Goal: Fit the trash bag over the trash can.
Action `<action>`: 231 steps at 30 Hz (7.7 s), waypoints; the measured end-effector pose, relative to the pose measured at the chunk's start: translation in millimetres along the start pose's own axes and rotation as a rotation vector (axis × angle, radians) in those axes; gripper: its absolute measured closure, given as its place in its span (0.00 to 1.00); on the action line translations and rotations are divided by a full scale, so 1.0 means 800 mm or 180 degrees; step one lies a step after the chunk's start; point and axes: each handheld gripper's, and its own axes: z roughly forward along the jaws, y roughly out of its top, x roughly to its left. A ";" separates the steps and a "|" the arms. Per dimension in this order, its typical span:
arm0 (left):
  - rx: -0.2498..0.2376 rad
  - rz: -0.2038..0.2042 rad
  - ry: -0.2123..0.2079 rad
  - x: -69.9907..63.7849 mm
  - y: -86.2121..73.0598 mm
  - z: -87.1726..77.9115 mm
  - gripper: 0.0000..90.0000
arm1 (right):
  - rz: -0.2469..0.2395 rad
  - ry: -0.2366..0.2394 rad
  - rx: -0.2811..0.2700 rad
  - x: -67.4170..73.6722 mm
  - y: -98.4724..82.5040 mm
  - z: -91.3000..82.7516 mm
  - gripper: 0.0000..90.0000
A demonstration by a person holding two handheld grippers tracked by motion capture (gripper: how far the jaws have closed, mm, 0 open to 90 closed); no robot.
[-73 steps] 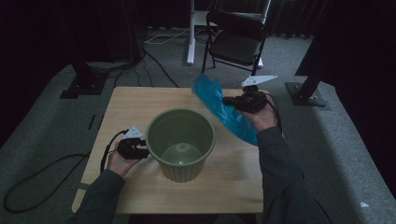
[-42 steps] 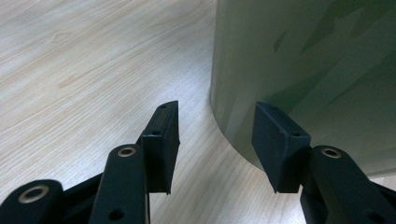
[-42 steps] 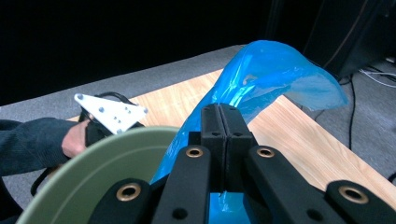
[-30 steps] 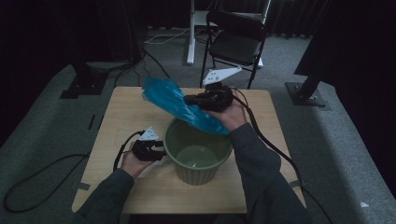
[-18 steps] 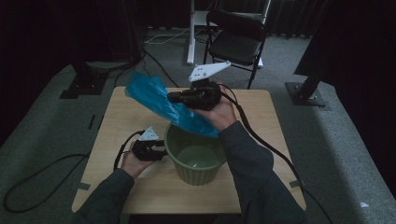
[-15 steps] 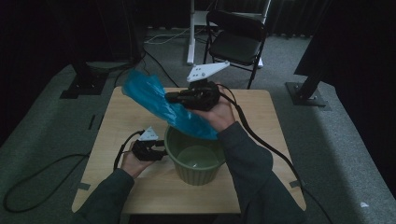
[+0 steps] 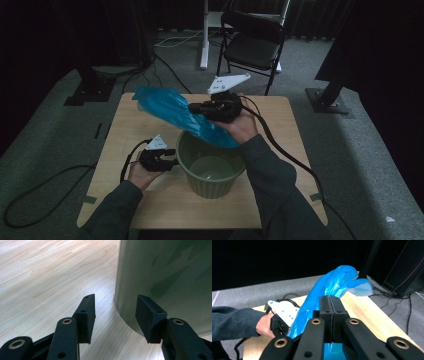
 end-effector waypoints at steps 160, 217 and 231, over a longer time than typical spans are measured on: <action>-0.0851 0.0244 -0.0187 -0.045 0.106 -0.078 0.73 | 0.0458 0.0104 0.0575 -0.022 -0.086 0.004 1.00; -0.0541 0.0519 -0.0285 -0.066 0.144 -0.060 0.96 | 0.0202 0.0043 0.0709 -0.007 -0.084 -0.005 0.76; -0.0666 0.0330 -0.0033 -0.039 0.147 -0.087 0.85 | -0.0203 -0.0092 0.0690 0.013 -0.084 -0.011 0.98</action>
